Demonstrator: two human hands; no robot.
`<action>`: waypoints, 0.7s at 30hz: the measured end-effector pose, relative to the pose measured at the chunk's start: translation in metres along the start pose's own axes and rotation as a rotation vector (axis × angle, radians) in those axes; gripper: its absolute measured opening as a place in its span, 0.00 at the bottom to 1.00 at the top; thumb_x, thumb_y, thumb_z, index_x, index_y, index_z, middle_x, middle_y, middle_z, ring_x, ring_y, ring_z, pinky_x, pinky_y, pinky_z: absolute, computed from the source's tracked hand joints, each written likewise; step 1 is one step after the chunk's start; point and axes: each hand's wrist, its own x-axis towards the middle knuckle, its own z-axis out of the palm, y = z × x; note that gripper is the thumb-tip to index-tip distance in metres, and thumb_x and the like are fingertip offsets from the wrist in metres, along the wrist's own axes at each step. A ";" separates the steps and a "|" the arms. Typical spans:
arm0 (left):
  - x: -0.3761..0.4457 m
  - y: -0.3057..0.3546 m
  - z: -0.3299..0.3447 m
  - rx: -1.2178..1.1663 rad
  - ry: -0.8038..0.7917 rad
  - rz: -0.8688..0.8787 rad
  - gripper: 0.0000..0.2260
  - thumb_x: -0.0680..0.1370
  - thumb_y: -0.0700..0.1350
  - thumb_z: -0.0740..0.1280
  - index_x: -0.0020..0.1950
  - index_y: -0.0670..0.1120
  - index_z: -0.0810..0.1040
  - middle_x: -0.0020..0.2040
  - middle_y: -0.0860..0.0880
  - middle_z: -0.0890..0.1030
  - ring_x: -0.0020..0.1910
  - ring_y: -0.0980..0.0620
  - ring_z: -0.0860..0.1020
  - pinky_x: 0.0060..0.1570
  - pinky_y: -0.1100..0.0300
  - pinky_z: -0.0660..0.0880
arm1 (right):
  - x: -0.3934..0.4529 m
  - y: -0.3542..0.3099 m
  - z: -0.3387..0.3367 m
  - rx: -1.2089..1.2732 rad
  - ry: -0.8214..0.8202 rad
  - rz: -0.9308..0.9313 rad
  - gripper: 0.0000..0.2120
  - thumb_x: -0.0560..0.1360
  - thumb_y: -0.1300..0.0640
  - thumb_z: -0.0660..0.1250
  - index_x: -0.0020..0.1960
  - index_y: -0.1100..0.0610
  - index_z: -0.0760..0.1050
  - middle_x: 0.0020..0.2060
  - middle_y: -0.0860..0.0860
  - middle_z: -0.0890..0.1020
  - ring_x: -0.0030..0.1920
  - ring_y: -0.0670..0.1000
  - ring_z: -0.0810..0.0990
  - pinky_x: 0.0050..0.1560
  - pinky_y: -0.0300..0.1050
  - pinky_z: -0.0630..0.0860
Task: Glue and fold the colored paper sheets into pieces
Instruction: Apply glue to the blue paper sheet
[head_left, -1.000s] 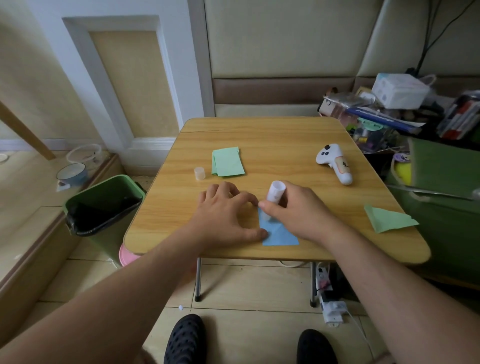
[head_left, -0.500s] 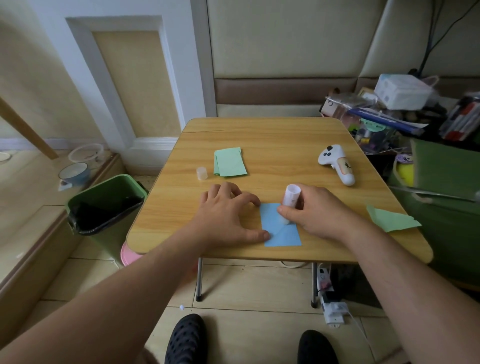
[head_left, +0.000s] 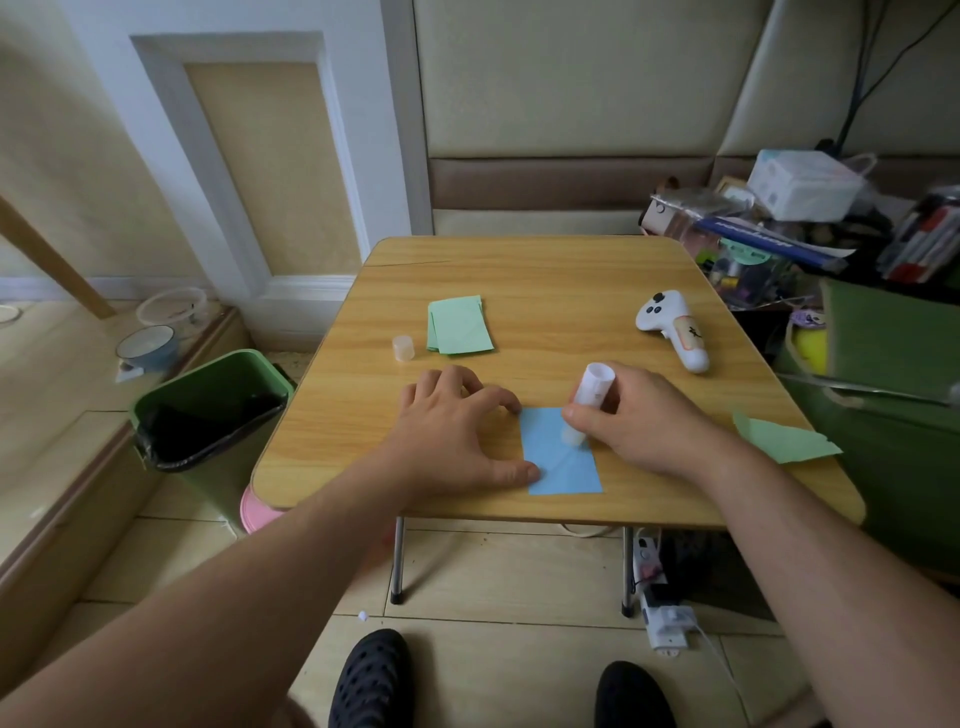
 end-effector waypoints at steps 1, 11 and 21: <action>0.000 0.000 0.000 0.004 0.005 0.001 0.39 0.59 0.84 0.59 0.67 0.71 0.67 0.62 0.56 0.65 0.68 0.49 0.62 0.70 0.49 0.59 | 0.001 0.001 0.002 -0.009 -0.029 -0.001 0.08 0.76 0.45 0.73 0.47 0.48 0.79 0.42 0.45 0.85 0.46 0.48 0.83 0.50 0.50 0.79; -0.001 -0.001 0.001 -0.016 0.015 0.009 0.38 0.59 0.83 0.60 0.67 0.71 0.67 0.61 0.56 0.64 0.67 0.50 0.62 0.70 0.51 0.58 | 0.009 0.004 0.006 -0.075 0.044 0.030 0.11 0.77 0.44 0.70 0.47 0.51 0.75 0.41 0.48 0.83 0.45 0.52 0.81 0.47 0.53 0.79; -0.002 -0.002 0.001 -0.008 0.023 0.017 0.37 0.61 0.82 0.62 0.67 0.71 0.67 0.61 0.56 0.64 0.67 0.50 0.62 0.68 0.51 0.58 | 0.015 0.000 0.009 -0.046 0.151 -0.013 0.11 0.80 0.46 0.69 0.48 0.53 0.73 0.42 0.49 0.81 0.43 0.50 0.79 0.41 0.47 0.74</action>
